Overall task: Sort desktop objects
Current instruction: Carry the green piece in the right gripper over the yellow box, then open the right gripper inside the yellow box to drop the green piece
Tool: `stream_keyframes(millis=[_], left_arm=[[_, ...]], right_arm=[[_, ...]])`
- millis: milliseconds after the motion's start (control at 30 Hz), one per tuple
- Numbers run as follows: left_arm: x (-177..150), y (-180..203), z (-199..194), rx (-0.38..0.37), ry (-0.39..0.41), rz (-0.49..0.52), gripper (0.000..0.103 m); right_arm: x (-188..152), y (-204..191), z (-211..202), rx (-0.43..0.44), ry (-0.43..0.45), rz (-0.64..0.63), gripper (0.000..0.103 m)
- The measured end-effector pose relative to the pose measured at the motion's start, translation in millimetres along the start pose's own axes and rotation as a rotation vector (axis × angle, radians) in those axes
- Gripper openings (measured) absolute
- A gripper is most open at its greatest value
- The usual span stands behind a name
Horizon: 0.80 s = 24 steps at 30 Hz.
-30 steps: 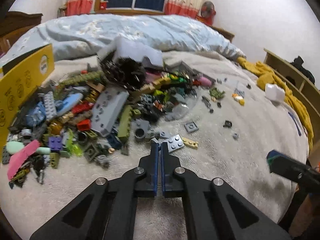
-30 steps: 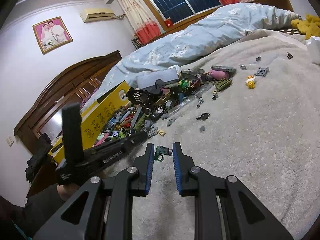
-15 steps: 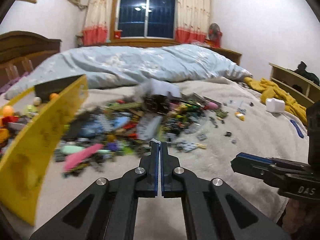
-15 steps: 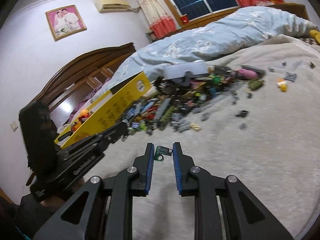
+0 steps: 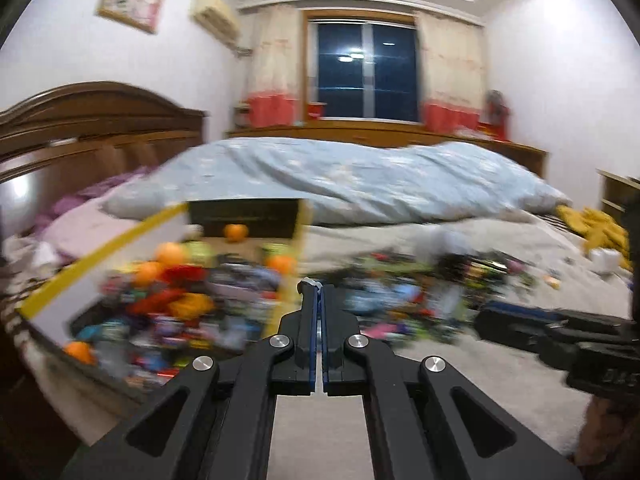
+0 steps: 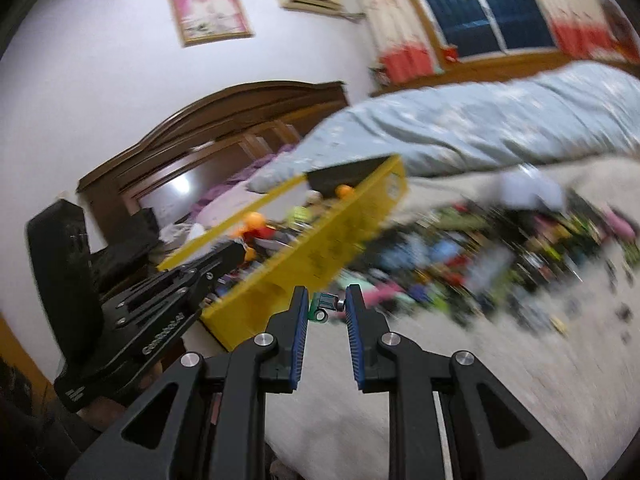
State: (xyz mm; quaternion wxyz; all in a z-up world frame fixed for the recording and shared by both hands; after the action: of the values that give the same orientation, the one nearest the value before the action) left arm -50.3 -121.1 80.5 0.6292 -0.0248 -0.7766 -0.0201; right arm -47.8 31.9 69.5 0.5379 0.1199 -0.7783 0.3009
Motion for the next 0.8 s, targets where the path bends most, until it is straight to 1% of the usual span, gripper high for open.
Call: stream_keyframes(millis=[67,133,233,300,333,400,467,533,600,633,667,700,800], left_arm=[[1,-24,2,0.083,-0.007,0.019,0.002],[2,-47,7,0.138,-0.029,0.013,0.002],[-1,-73,17,0.19,-0.062,-0.014,0.002],[-7,-82,23,0.22,-0.09,-0.015,0.002],[-12,-86,29,0.246,-0.117,-0.009,0.002],[-22,-91,37,0.273,-0.157,-0.003,0.003],[-34,-97,46,0.304,-0.209,0.003,0.003],[-42,-100,52,0.313,-0.248,-0.009,0.003],[-44,-101,52,0.329,-0.253,-0.011,0.003],[-44,-101,51,0.325,-0.249,-0.018,0.003],[-44,-101,50,0.324,-0.248,-0.025,0.003],[-43,-102,49,0.332,-0.245,-0.03,0.003],[-44,-104,48,0.36,-0.248,-0.028,0.005]], right_arm=[[8,-17,15,0.032,0.0,-0.038,0.018],[14,-35,39,0.068,-0.011,-0.078,0.018],[17,-56,75,0.108,-0.033,-0.128,0.018],[15,-68,102,0.136,-0.056,-0.152,0.018],[13,-70,111,0.143,-0.068,-0.153,0.018],[4,-77,134,0.155,-0.114,-0.167,0.018],[-5,-80,145,0.156,-0.138,-0.18,0.018],[-14,-81,152,0.153,-0.154,-0.19,0.019],[-23,-82,154,0.127,-0.152,-0.231,0.02],[-25,-85,154,0.125,-0.13,-0.26,0.026],[-27,-88,153,0.132,-0.126,-0.282,0.03],[-27,-89,153,0.122,-0.121,-0.294,0.03],[-27,-88,153,0.107,-0.114,-0.304,0.035]])
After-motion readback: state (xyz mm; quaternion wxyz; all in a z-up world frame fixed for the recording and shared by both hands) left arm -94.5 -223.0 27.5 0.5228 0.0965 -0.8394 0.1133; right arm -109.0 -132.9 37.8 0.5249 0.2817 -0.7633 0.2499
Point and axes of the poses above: each gripper's, at about its wrist camera, not at the fingertips, and z roughly the way its jaws point, y to its right, x to its top, the point moved 6 cm from there along z, roughly the way its jaws point, and after that the axes turned 9 degrees about y, right-handed, at the moved point
